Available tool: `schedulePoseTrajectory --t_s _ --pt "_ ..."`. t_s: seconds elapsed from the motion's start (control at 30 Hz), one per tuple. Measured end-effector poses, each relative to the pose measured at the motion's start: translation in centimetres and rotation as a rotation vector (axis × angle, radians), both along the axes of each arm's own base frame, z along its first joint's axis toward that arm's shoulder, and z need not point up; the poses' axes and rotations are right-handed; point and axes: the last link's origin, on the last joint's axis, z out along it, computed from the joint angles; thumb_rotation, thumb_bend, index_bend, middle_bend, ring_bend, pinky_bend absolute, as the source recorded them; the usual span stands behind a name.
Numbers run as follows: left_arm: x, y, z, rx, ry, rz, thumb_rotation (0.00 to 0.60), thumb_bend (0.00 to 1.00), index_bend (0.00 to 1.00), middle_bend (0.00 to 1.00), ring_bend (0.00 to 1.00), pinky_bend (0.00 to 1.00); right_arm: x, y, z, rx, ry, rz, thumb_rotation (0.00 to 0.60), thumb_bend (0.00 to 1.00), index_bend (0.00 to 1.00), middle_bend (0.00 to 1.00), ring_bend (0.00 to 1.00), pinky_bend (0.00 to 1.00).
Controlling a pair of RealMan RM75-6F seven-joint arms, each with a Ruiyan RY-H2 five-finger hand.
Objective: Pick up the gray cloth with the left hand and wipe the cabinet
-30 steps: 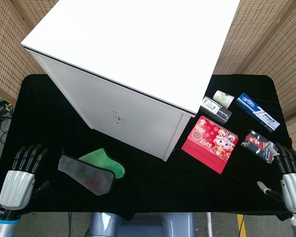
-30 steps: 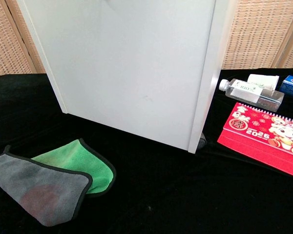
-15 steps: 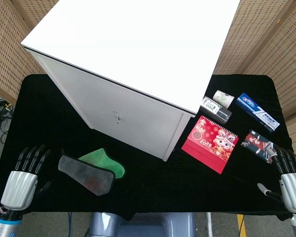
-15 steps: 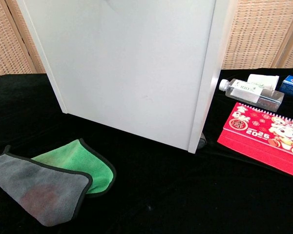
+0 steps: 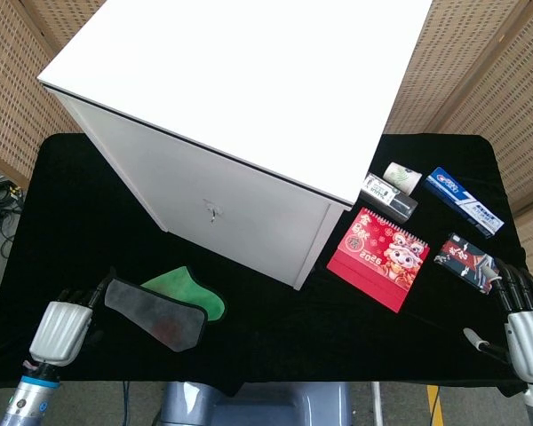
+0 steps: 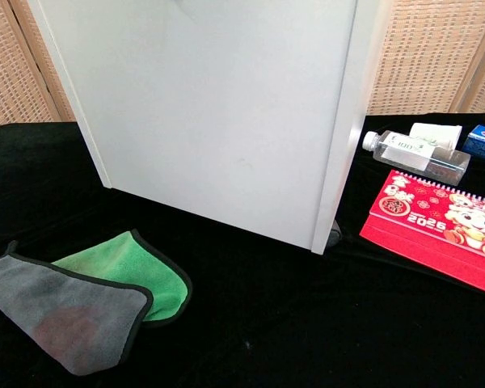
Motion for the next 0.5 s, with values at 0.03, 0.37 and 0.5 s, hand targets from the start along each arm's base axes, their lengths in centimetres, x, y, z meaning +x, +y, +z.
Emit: schedulePoseTrajectory --t_s 0.03,0.37,0.5 --pt "-0.3 0.3 -0.3 -0.013 0.013 0.009 0.6 0.07 0.18 0.66 0.63 0.55 0.0 0.0 0.0 -0.001 -0.001 0.0 0.6 0.11 0.08 0.0 0.0 0.0" --pt "-2.7 2.7 -2.8 -0.103 0.083 0.093 0.6 0.16 0.23 0.7 0.65 0.58 0.0 -0.1 -0.2 0.007 -0.002 0.004 0.6 0.11 0.08 0.0 0.0 0.0" --pt "-3.1 3.4 -3.7 -0.128 0.103 0.112 0.6 0.16 0.25 0.7 0.65 0.58 0.0 -0.1 -0.3 0.007 -0.002 0.004 0.6 0.11 0.08 0.0 0.0 0.0"
